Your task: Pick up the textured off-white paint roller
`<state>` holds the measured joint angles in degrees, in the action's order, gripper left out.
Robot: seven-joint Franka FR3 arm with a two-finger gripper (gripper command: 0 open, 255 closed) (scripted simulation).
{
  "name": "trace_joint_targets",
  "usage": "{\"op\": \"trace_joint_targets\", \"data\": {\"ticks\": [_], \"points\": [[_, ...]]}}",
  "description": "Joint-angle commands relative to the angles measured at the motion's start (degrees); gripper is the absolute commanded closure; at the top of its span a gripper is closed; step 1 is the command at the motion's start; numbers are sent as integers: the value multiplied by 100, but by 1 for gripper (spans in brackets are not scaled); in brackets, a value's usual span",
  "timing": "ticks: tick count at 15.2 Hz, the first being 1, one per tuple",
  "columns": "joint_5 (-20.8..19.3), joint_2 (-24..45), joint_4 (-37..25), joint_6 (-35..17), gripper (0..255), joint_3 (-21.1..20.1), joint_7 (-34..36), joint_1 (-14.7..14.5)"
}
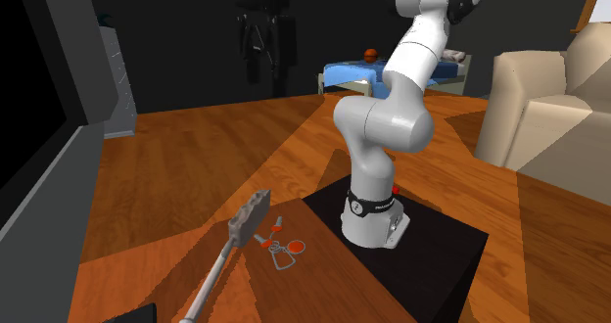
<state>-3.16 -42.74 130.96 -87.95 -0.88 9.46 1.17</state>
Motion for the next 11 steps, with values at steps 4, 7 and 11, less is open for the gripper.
{"op": "trace_joint_targets", "data": {"ticks": [4, 7, 11], "points": [[-65, 104, 488, -670, 0, 94, -371, -131], [-127, 293, 910, -1357, 0, 187, -736, -257], [-205, 680, 1364, -2303, 0, 311, -1215, -422]]}}
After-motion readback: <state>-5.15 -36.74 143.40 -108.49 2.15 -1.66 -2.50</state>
